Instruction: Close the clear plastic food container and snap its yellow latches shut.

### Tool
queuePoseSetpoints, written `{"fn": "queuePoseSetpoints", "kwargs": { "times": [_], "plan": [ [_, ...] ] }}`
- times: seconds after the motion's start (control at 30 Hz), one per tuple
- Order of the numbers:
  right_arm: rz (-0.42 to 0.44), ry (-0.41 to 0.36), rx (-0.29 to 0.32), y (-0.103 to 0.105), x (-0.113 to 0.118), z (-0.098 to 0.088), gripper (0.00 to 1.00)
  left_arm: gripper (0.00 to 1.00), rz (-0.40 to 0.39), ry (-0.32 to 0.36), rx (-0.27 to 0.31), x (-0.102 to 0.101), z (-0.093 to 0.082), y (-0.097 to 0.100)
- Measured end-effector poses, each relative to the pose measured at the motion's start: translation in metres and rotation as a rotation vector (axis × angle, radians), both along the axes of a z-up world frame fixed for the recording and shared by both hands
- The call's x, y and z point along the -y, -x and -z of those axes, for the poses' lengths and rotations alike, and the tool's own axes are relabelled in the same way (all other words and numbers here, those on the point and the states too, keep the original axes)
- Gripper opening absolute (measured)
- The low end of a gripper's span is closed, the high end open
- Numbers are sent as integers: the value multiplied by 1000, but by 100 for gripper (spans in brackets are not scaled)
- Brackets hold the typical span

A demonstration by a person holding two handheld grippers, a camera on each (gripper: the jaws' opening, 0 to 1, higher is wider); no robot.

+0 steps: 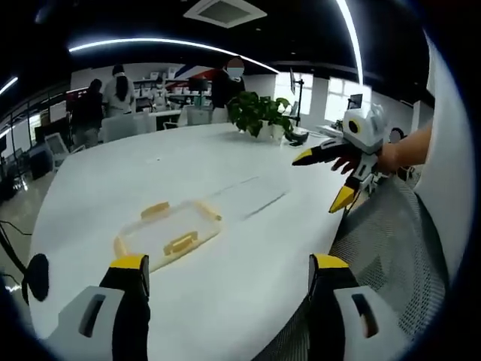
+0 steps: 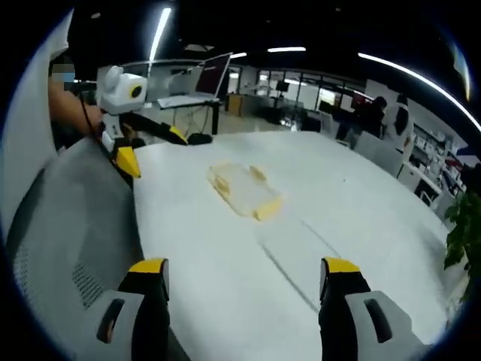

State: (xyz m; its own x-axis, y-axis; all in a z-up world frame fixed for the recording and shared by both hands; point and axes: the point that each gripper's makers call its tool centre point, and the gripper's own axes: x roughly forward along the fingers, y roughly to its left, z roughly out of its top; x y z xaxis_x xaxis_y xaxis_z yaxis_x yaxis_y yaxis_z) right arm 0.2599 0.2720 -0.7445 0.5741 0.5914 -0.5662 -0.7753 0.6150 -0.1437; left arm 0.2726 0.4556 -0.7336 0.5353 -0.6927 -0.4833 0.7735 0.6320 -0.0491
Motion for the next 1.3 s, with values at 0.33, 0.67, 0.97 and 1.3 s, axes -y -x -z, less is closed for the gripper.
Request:
{"fn": "queuePoseSetpoints", "kwargs": {
  "times": [0.33,0.67,0.97,1.3],
  "plan": [
    [-61,37,13,-21,-6,-1,77,85,38,-45,-1,-4,5,-16],
    [-111,65,1,-38,-10,3,76,83,48,-80,-3,-12,11,-35],
    [-158,83,-15,-55,-15,7,73,81,71,-114,-21,-16,21,-46],
    [-219,116,-27,-72,-26,15,72,79,114,-177,-22,-23,34,-58]
  ]
}}
